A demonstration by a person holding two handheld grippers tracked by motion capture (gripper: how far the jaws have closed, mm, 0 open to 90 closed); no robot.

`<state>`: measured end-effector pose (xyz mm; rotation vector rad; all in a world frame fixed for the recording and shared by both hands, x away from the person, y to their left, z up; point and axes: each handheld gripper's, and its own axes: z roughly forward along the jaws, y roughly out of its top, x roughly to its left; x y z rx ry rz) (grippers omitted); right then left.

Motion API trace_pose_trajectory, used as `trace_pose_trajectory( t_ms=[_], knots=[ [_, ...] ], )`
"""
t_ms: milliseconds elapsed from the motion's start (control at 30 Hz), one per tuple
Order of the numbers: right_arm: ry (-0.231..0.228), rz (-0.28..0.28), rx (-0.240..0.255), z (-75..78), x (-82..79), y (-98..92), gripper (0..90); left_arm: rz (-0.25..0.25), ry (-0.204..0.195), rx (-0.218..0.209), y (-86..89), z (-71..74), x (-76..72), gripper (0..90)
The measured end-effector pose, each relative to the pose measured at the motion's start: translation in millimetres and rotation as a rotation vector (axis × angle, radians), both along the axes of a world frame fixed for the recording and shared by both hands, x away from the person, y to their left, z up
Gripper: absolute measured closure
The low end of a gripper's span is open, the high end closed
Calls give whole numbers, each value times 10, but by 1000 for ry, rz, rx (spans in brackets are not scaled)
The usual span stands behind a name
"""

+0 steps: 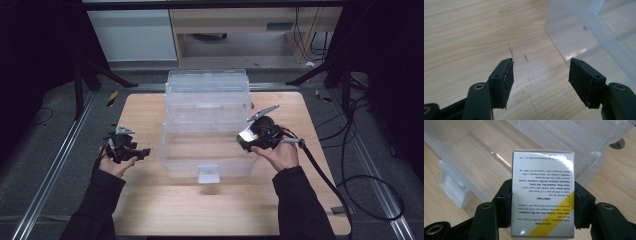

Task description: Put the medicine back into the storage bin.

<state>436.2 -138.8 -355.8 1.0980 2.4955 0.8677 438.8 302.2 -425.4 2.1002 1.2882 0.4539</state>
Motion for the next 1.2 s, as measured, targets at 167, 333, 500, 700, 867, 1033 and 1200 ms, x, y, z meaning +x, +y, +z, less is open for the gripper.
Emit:
trace_pose_trajectory(
  t_ms=[167, 333, 500, 700, 867, 1033, 1200],
  knots=[
    [12, 14, -6, -59, 15, 50, 452, 0, -1, -1, 1, 3, -1, 358],
    [27, 18, -5, -130, 33, 70, 452, -1, -6, -5, -7, 15, -8, 358],
    [38, 15, -21, -210, 51, 47, 452, -6, -4, -1, -14, 14, -7, 359],
    [59, 22, -26, -330, 62, 29, 451, -7, -3, 0, -13, 17, -7, 361],
    [74, 33, -45, -420, 73, 64, 449, -6, -4, -3, -11, 20, -9, 362],
    [87, 39, -53, -485, 73, 79, 447, -6, -9, -6, -19, 25, -11, 363],
    [99, 49, -70, -536, 71, 112, 443, -12, -17, -11, -37, 52, -24, 365]
  ],
)
